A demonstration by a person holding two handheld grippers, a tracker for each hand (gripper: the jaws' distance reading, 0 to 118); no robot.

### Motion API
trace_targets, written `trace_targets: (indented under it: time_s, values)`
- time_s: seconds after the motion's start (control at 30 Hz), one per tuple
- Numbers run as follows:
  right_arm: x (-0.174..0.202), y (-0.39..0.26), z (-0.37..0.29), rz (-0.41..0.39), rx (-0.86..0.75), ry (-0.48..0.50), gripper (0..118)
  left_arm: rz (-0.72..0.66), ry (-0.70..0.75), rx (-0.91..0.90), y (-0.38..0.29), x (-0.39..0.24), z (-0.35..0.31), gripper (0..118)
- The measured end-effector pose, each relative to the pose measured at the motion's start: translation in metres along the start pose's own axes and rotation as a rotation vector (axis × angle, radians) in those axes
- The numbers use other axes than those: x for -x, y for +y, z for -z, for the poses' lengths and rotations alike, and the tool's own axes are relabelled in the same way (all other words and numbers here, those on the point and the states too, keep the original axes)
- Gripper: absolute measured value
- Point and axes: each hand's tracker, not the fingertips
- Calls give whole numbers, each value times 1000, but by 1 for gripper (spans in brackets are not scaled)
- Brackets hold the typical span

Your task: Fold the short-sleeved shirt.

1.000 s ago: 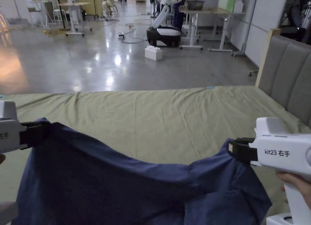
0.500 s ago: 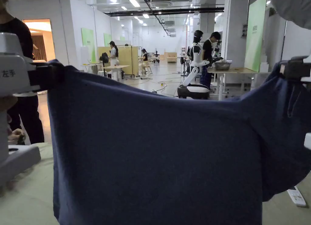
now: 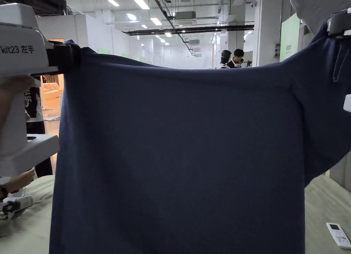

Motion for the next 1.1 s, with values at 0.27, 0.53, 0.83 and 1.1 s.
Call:
trace_targets:
  time_s: [0.27, 0.53, 0.83, 1.1]
  values:
    - [0, -9, 22, -21, -10, -25, 3, -1, 11, 10, -4, -1, 21, 4]
    - [22, -19, 53, -76, -48, -66, 3, 6, 99, 22, -20, 0, 81, 4]
    - [35, -27, 121, -88, -40, -106, 3, 10, 132, 76, -34, 8, 154, 4]
    - [40, -32, 165, -149, -2, -141, 3, 54, 136, 124, -49, 6, 205, 4]
